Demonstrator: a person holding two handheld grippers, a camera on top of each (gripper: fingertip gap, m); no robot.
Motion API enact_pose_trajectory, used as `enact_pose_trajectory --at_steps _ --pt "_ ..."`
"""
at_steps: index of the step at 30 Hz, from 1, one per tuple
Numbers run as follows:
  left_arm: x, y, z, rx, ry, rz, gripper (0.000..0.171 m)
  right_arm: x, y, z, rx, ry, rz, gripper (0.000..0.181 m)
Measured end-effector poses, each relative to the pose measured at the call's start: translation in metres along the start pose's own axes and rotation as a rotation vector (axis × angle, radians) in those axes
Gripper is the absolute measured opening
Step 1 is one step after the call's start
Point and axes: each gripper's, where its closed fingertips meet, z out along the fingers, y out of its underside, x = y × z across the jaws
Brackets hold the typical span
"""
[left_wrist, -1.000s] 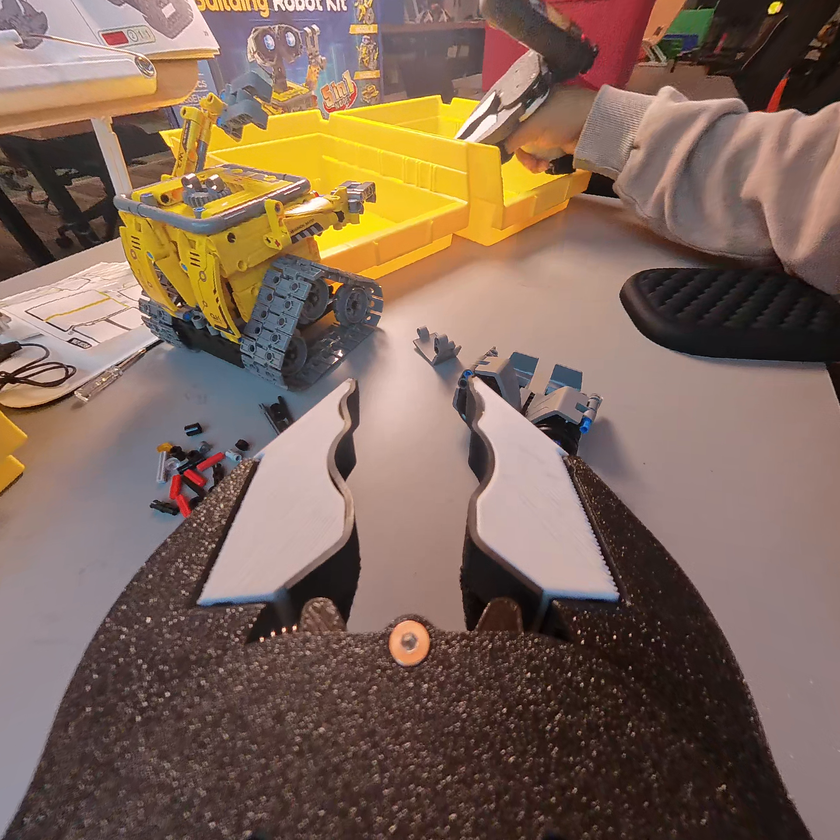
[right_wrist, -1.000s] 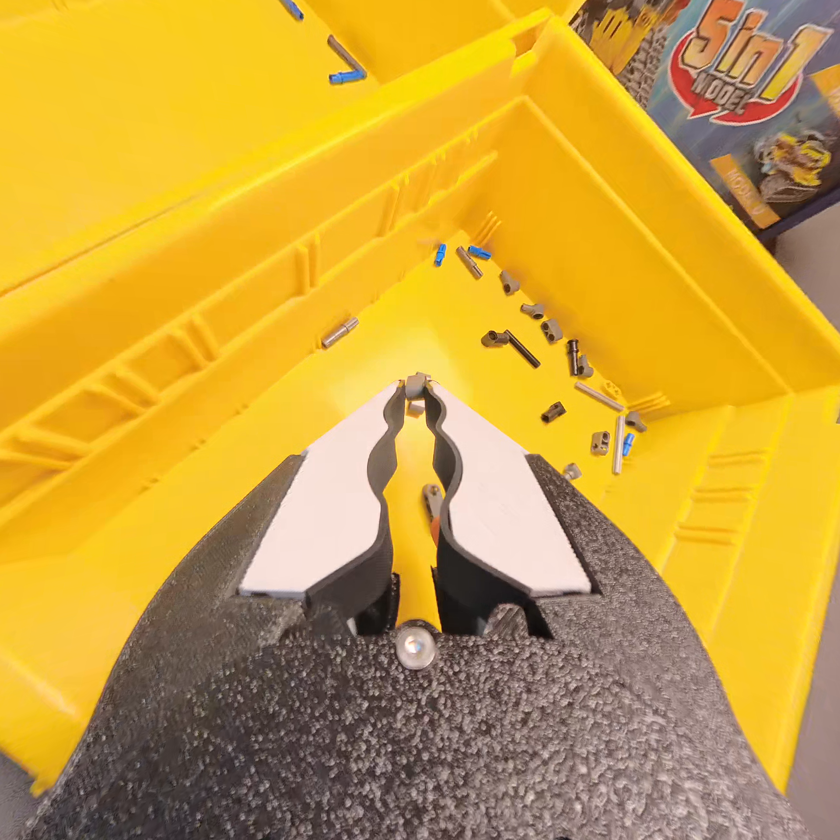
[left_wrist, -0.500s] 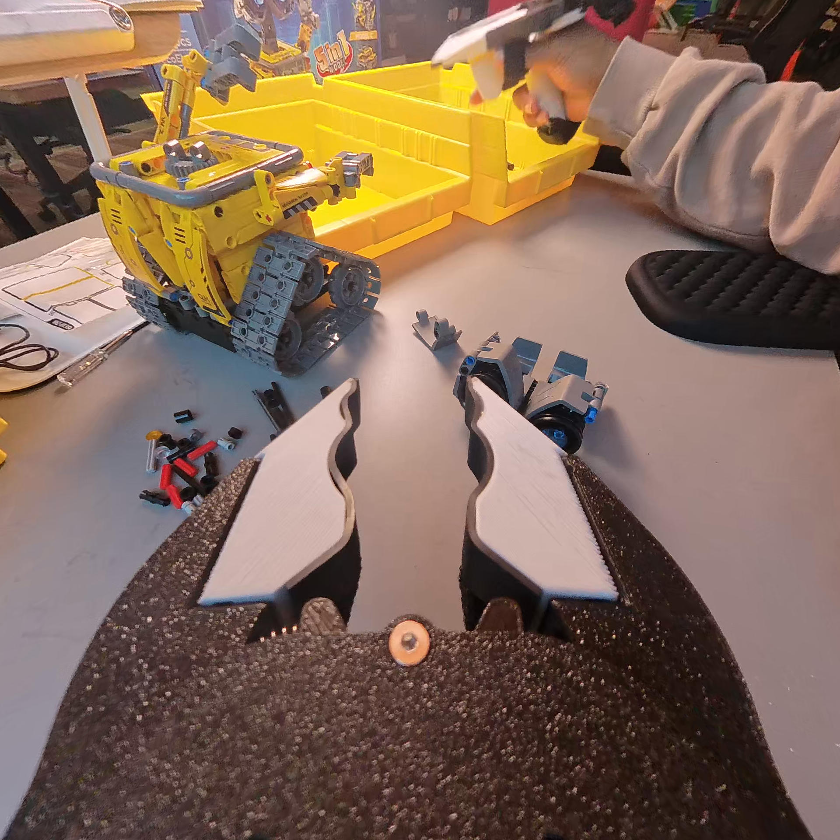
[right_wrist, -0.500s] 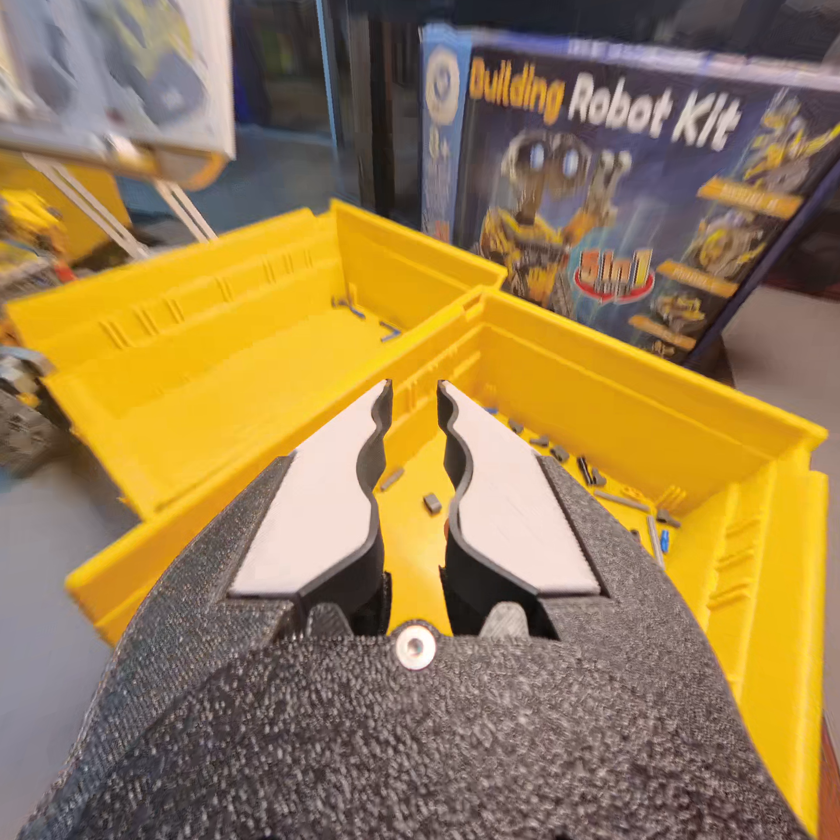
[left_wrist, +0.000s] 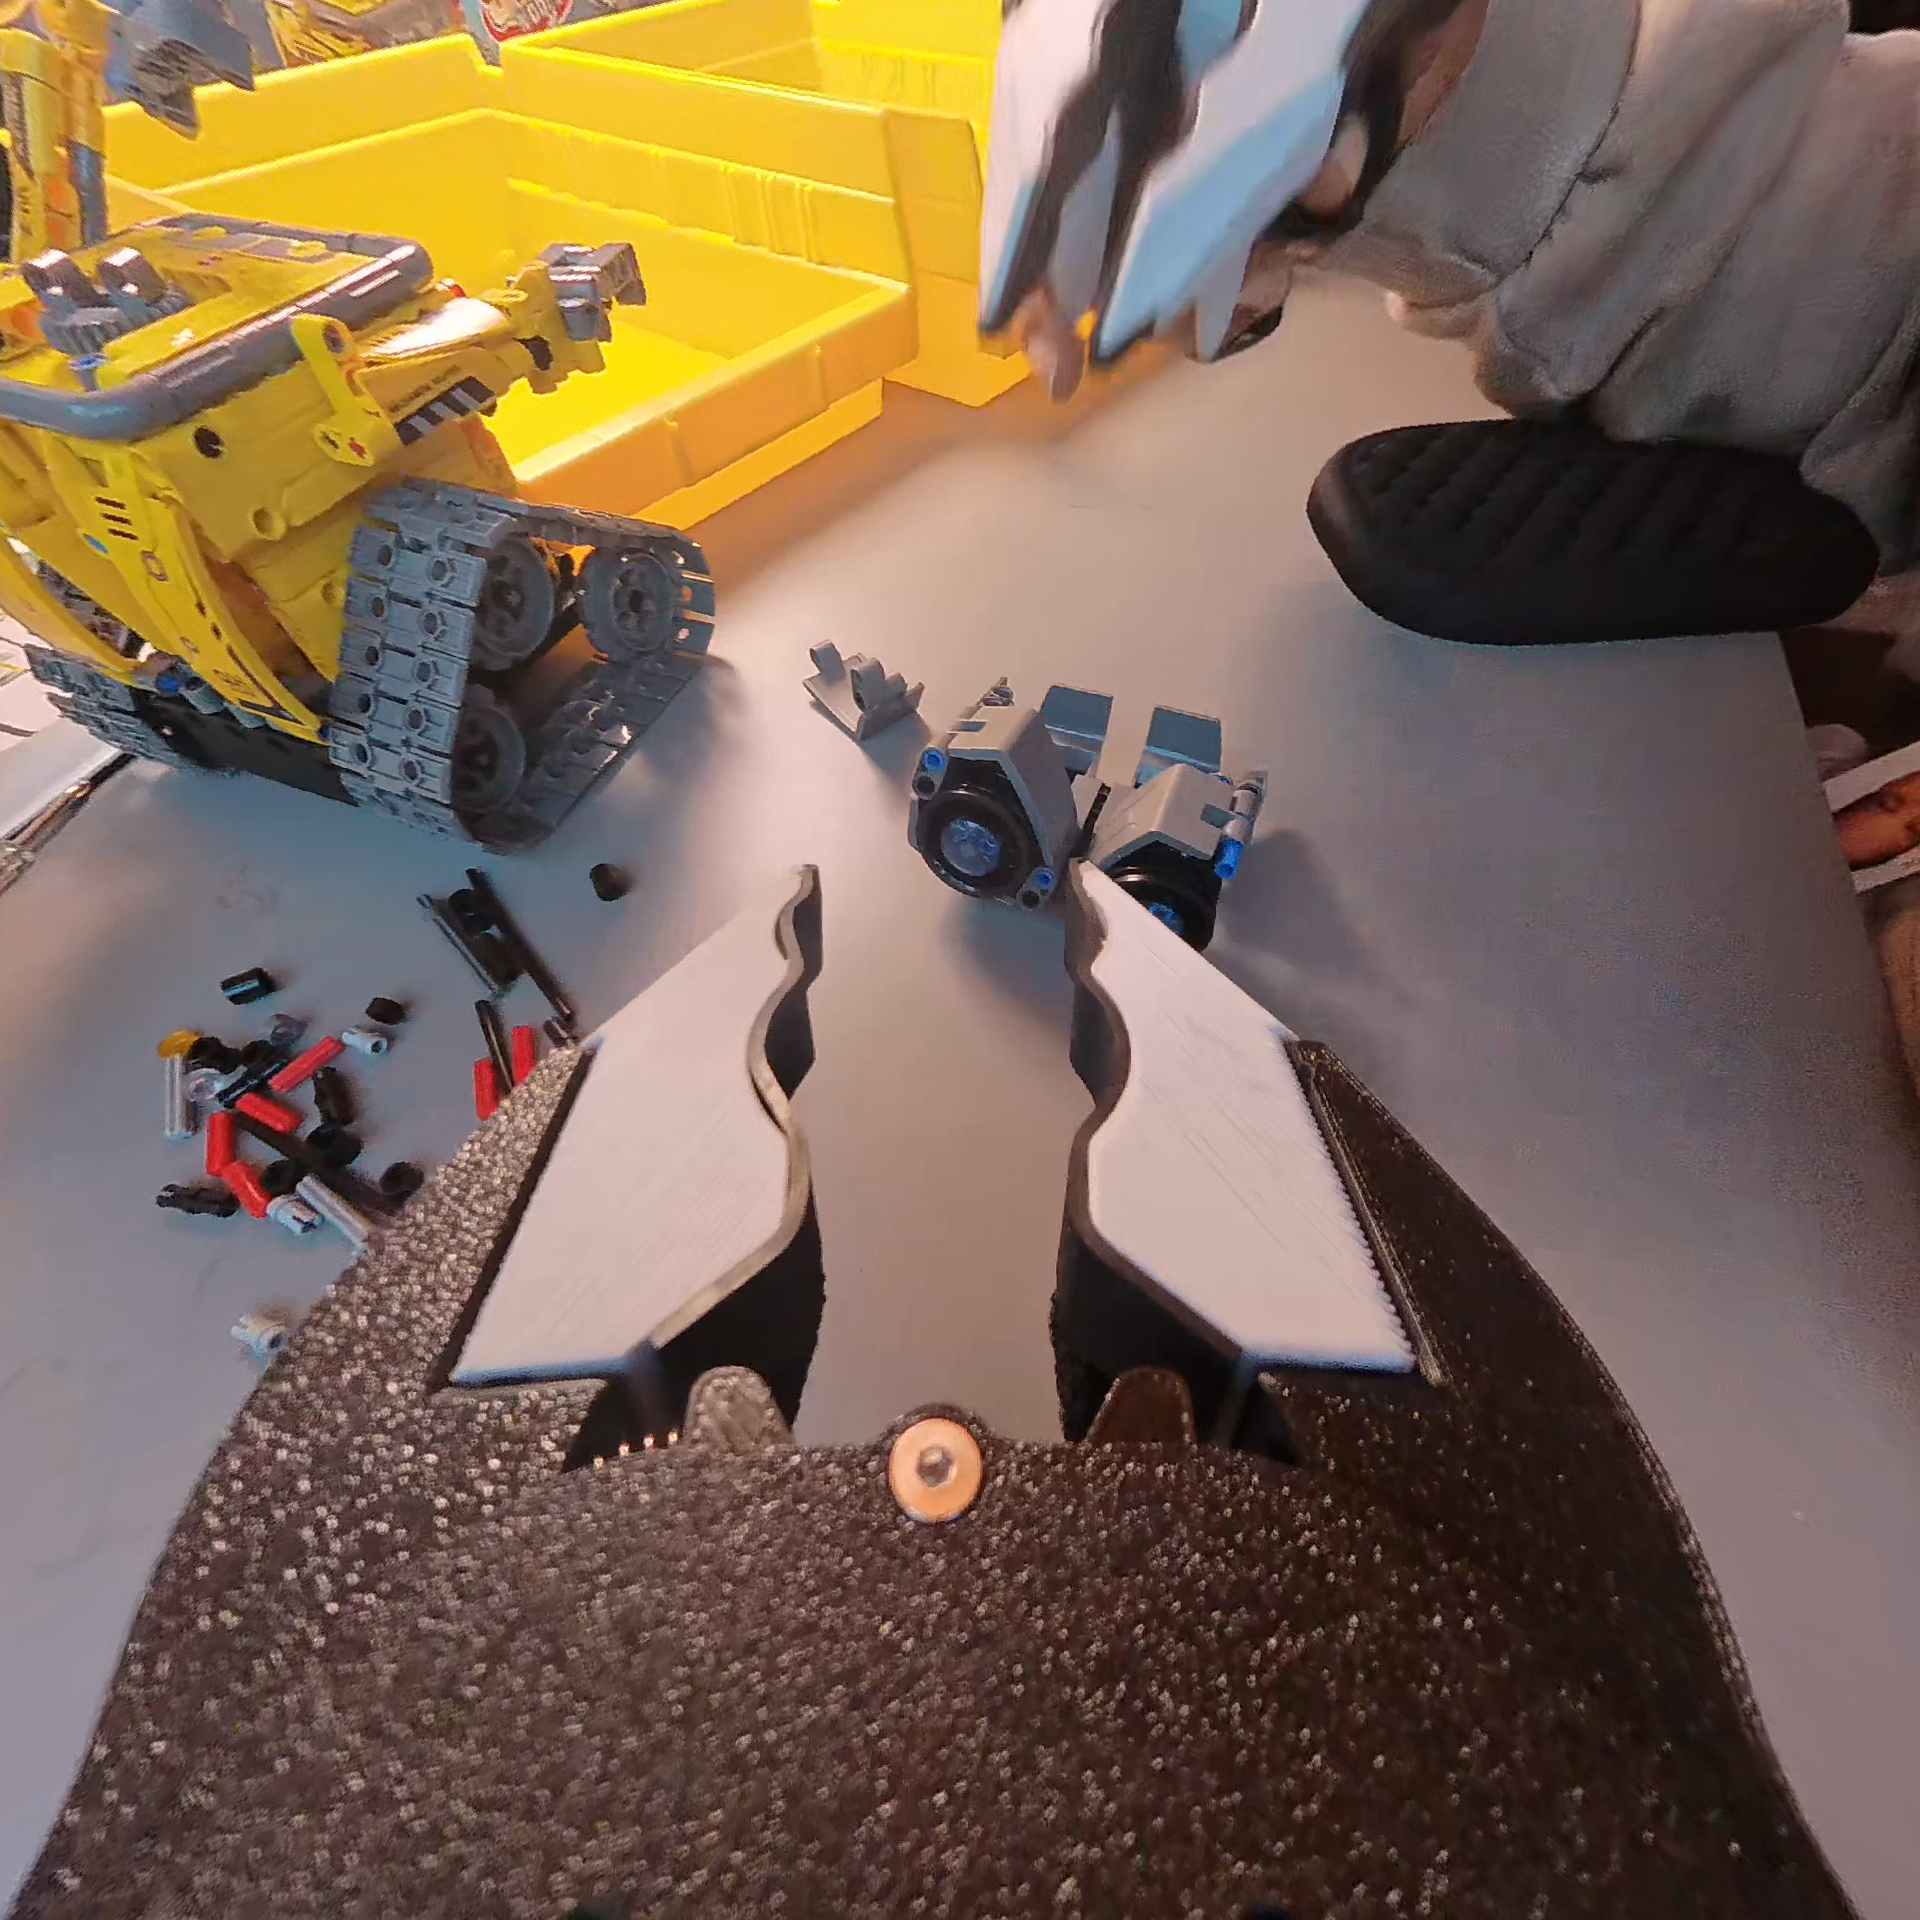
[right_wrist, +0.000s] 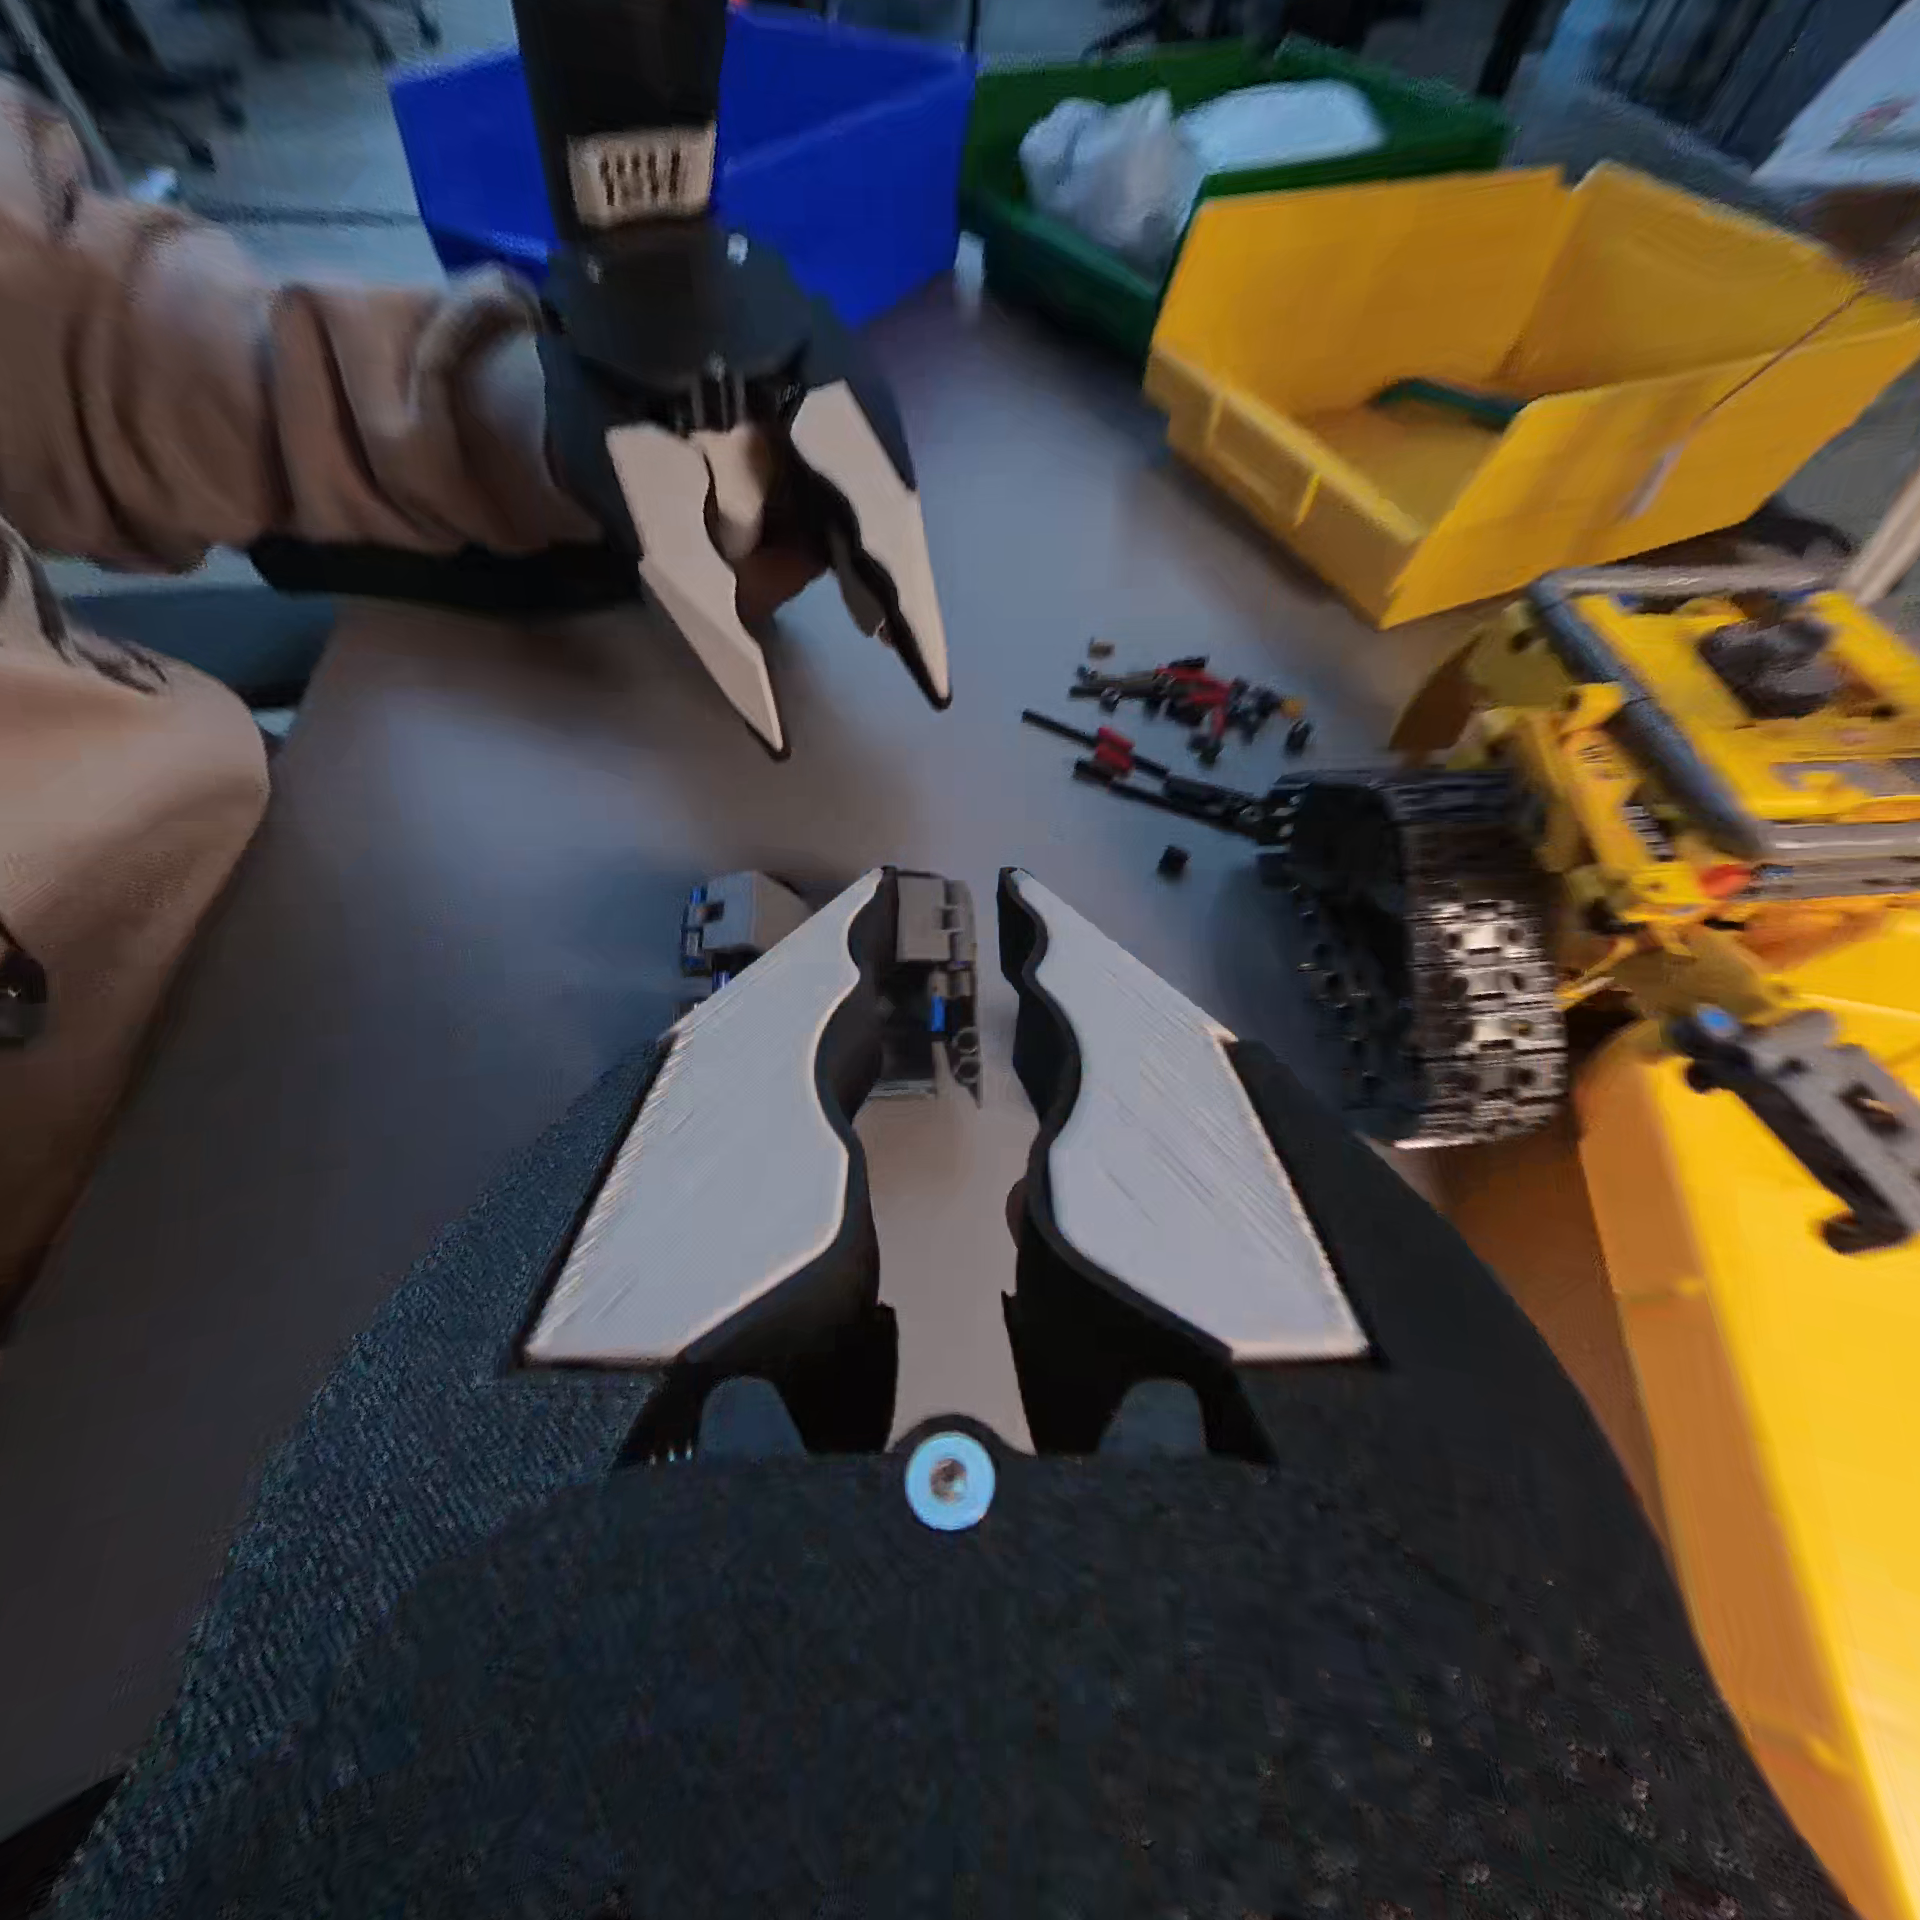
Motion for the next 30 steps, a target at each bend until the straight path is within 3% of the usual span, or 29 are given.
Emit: enact_pose_trajectory --at_steps 3,6,11,13,22,26,30 --pt "0.004 0.004 0.003 -0.027 0.011 0.018 0.045 -0.006 0.033 0.031 -0.141 -0.023 -0.006 0.019" --pt "0.009 0.009 0.006 -0.059 0.018 0.049 0.045 -0.001 0.057 0.036 -0.248 0.023 -0.073 0.019" --pt "0.015 0.019 0.013 -0.119 0.030 0.090 0.044 0.005 0.069 0.040 -0.262 0.065 -0.052 0.015" --pt "0.017 0.021 0.014 -0.133 0.038 0.100 0.044 0.003 0.068 0.042 -0.245 0.062 -0.064 0.000" --pt "0.018 0.012 0.010 -0.083 0.062 0.050 0.044 -0.003 0.047 0.044 -0.137 0.077 -0.159 0.000" --pt "0.019 0.012 0.010 -0.085 0.064 0.054 0.043 -0.032 0.040 0.033 -0.144 -0.084 -0.105 0.021" --pt "0.028 0.012 0.011 -0.085 0.093 0.079 0.038 -0.061 0.055 0.031 -0.233 -0.186 -0.112 0.026"
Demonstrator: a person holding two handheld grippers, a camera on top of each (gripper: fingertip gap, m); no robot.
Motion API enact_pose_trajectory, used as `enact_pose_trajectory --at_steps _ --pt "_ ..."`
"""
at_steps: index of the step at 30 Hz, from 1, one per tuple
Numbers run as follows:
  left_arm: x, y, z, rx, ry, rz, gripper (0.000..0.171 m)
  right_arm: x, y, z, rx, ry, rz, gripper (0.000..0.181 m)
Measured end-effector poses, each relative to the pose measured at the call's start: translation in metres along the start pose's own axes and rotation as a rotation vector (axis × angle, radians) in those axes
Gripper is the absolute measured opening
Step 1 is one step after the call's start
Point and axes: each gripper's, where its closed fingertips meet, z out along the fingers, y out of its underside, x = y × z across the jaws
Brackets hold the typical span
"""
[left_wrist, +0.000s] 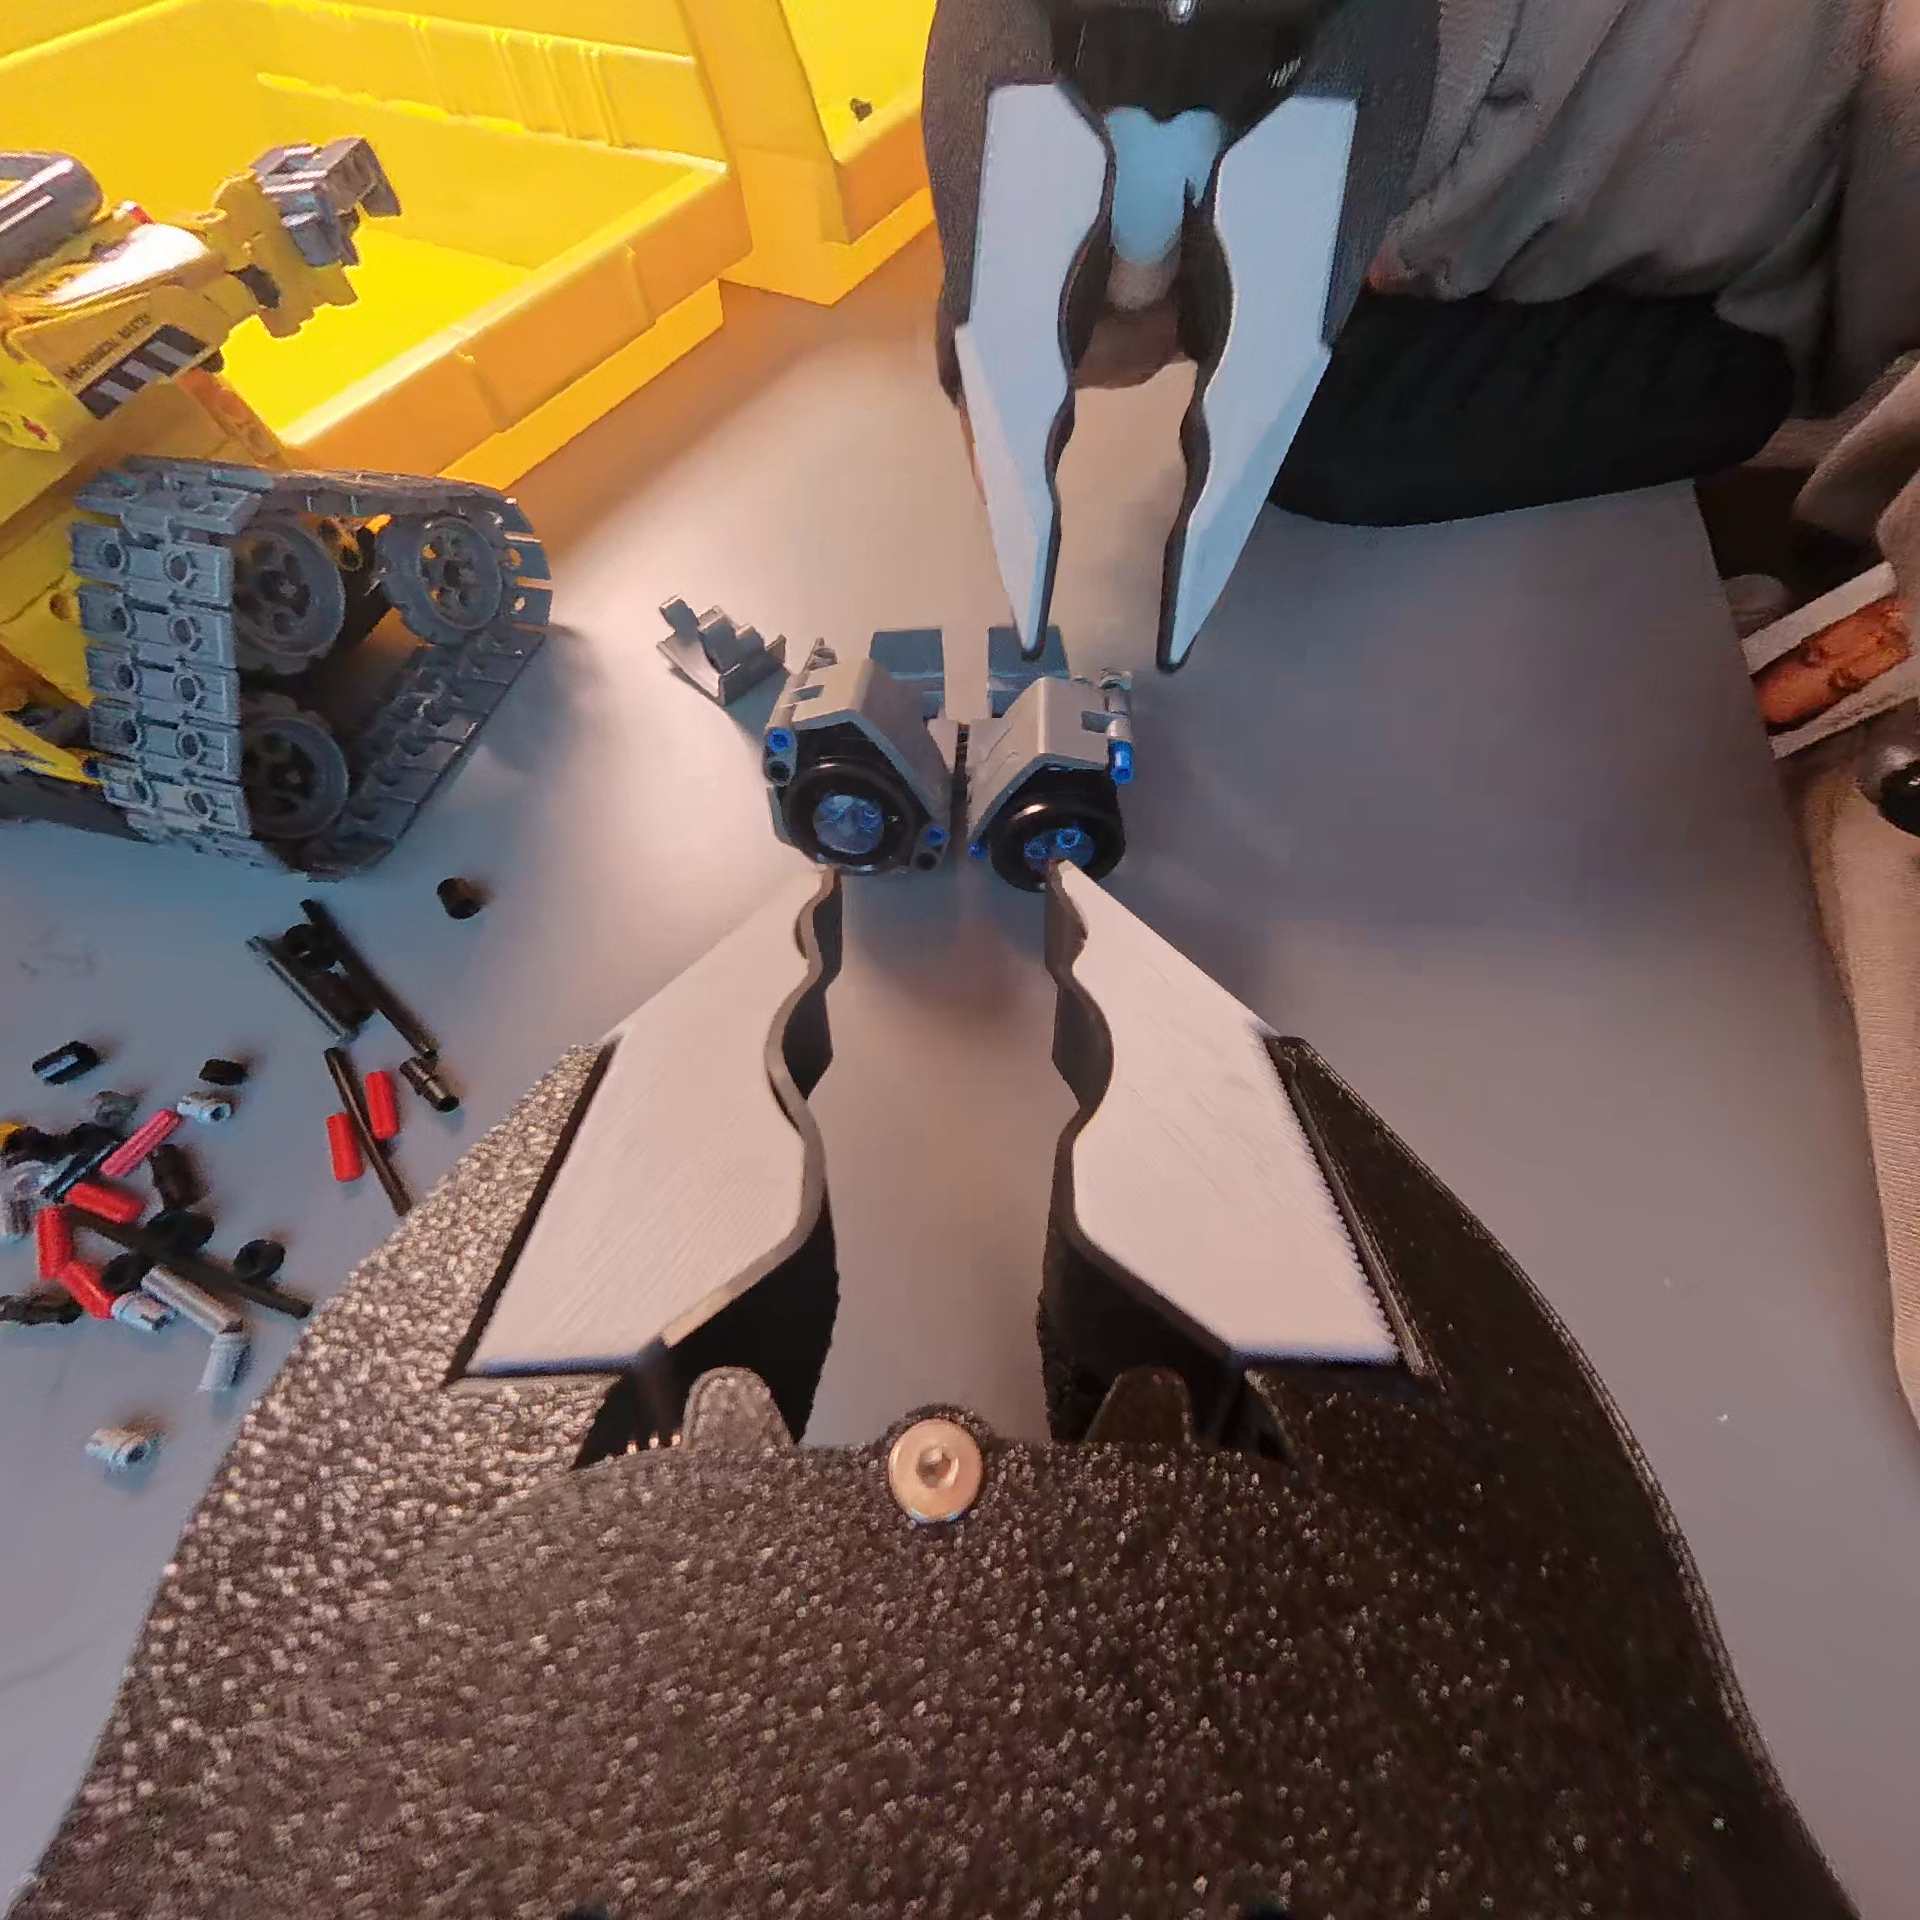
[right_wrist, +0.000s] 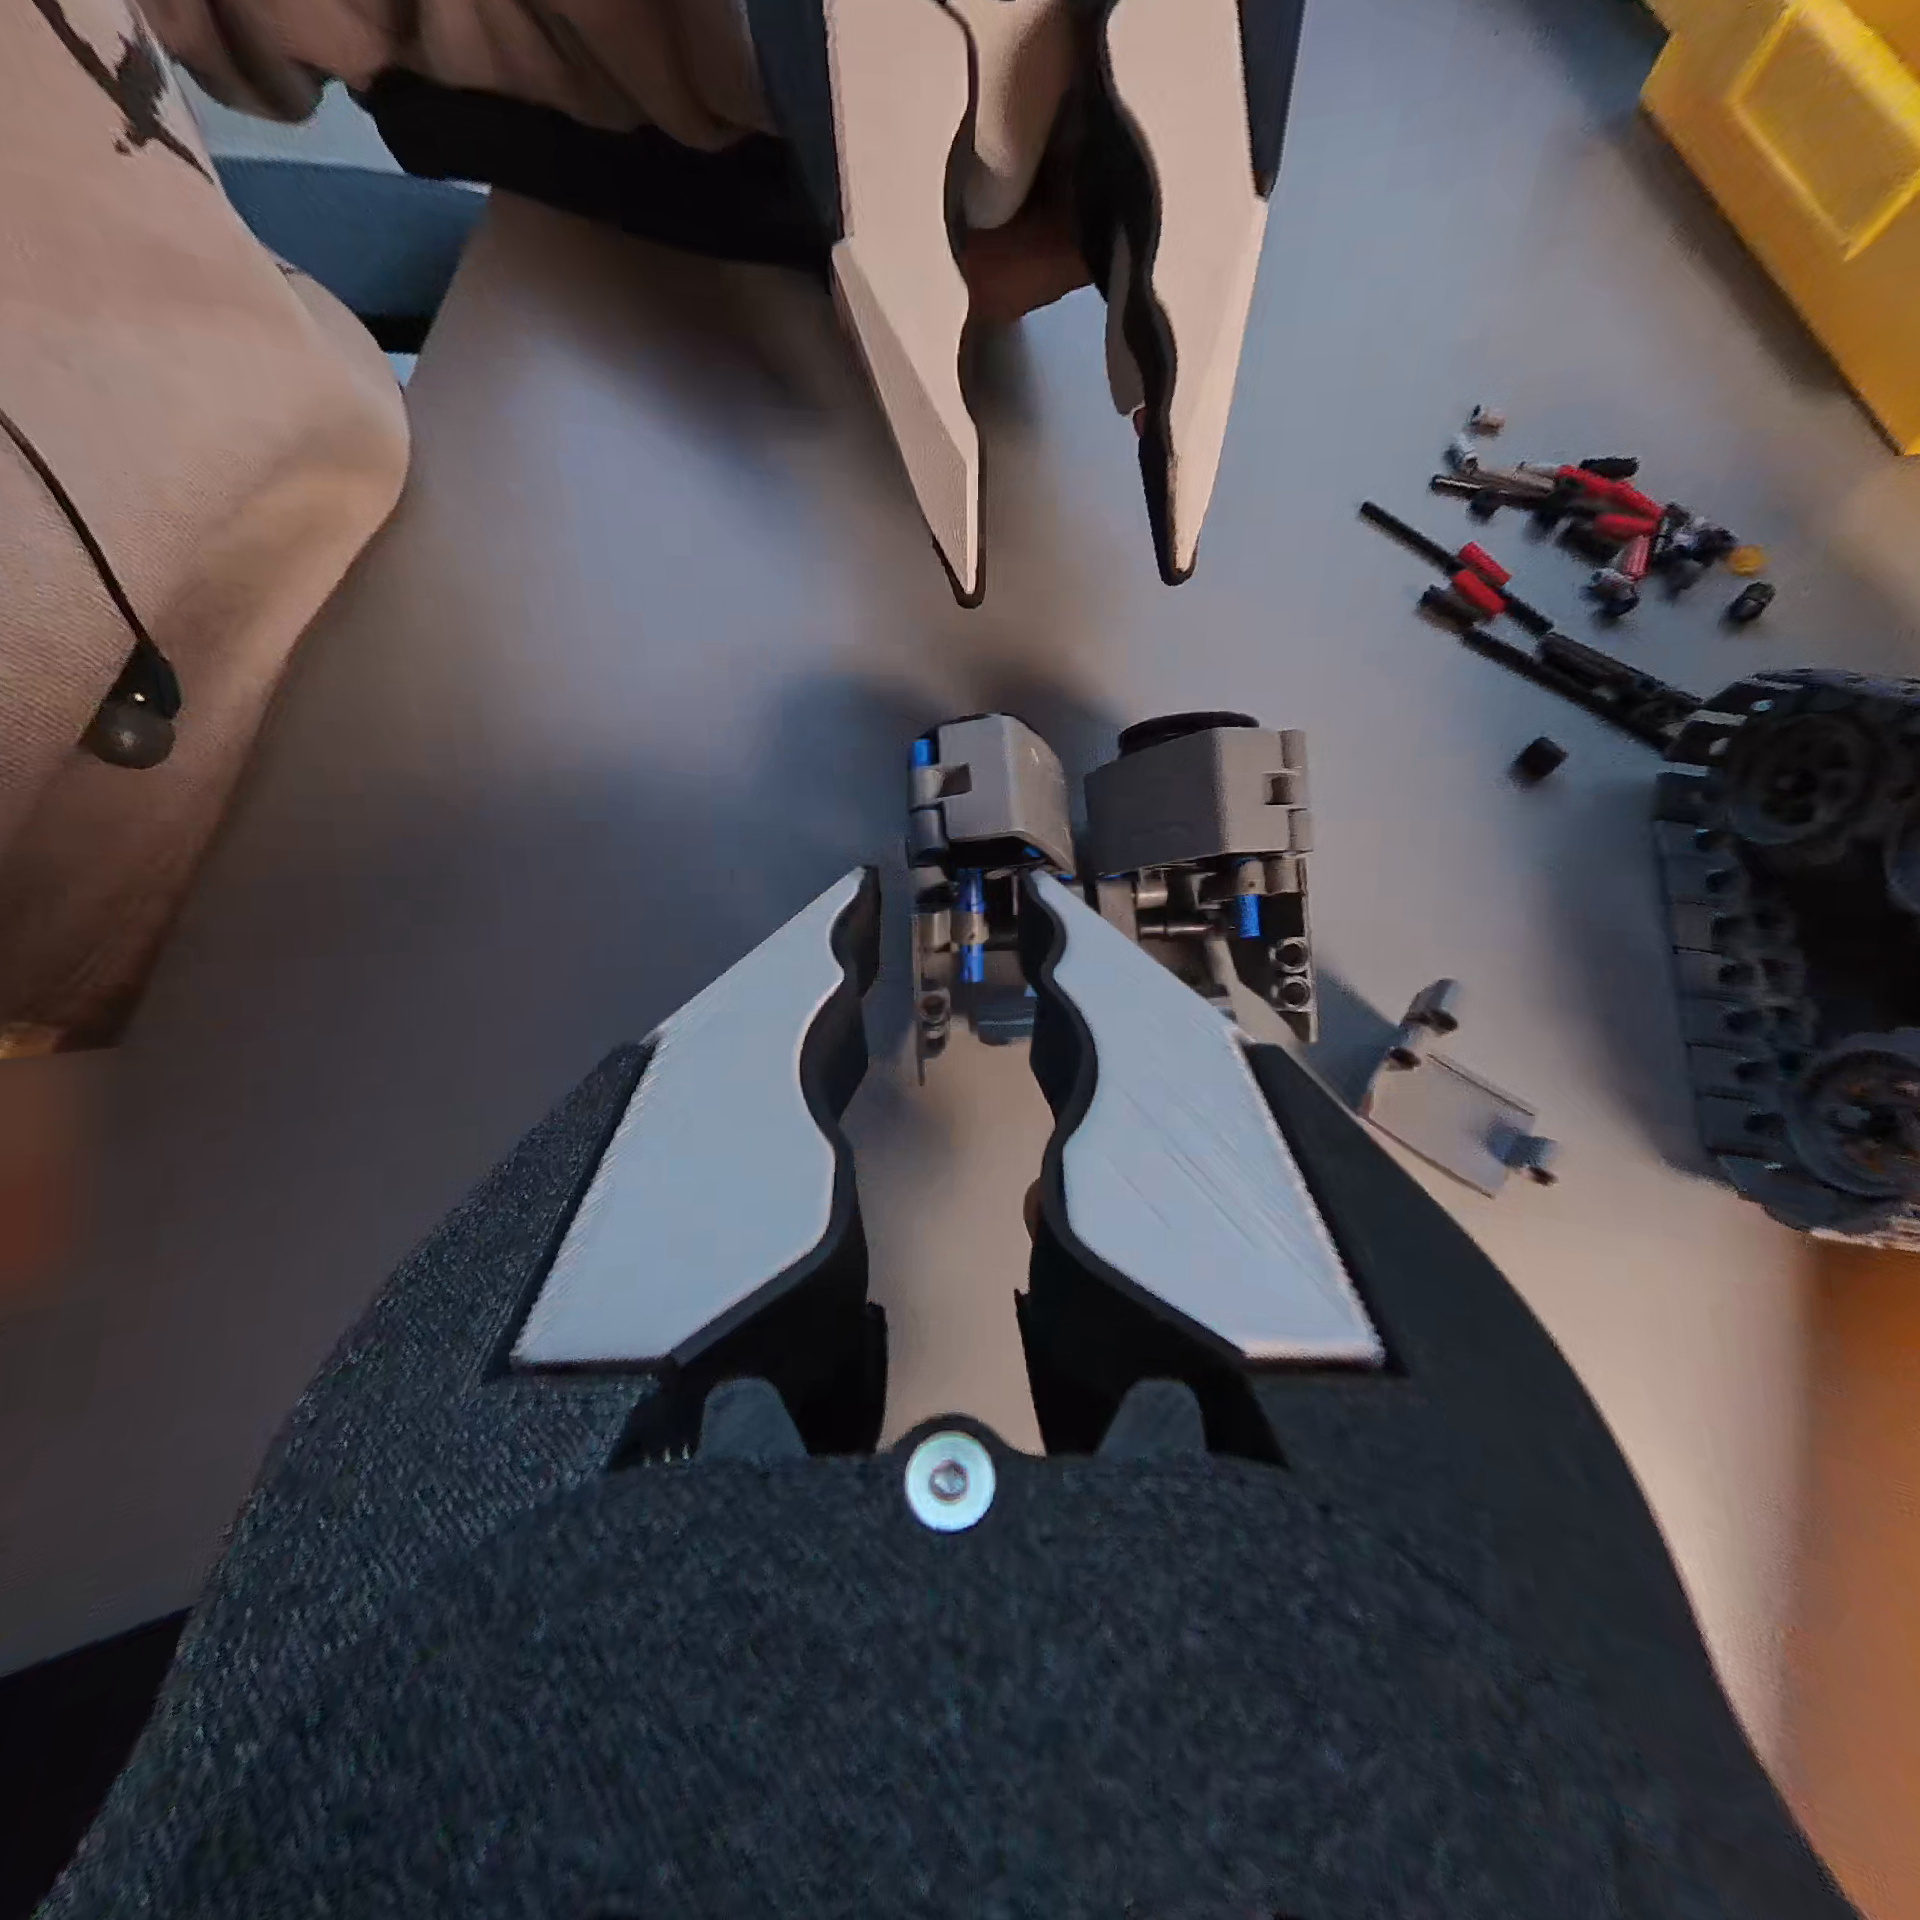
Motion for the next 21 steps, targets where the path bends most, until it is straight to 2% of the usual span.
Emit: enact_pose_trajectory --at_steps 2,4,11,14,21 --pt "0.010 -0.005 0.002 0.020 0.032 0.029 0.035 -0.005 0.006 0.009 -0.044 0.003 -0.022 0.026" --pt "0.019 -0.008 0.005 0.025 0.053 0.054 0.035 -0.003 0.009 0.015 -0.070 0.035 -0.054 0.015" --pt "0.032 -0.003 0.023 -0.036 0.051 0.143 0.043 -0.011 -0.009 0.027 -0.014 0.046 -0.153 0.015" --pt "0.035 0.007 0.027 -0.097 0.065 0.173 0.034 -0.015 -0.017 0.026 0.039 0.029 -0.166 0.015" --pt "0.031 0.012 0.021 -0.129 0.108 0.083 0.031 -0.012 -0.009 0.019 0.076 -0.027 -0.060 0.015"
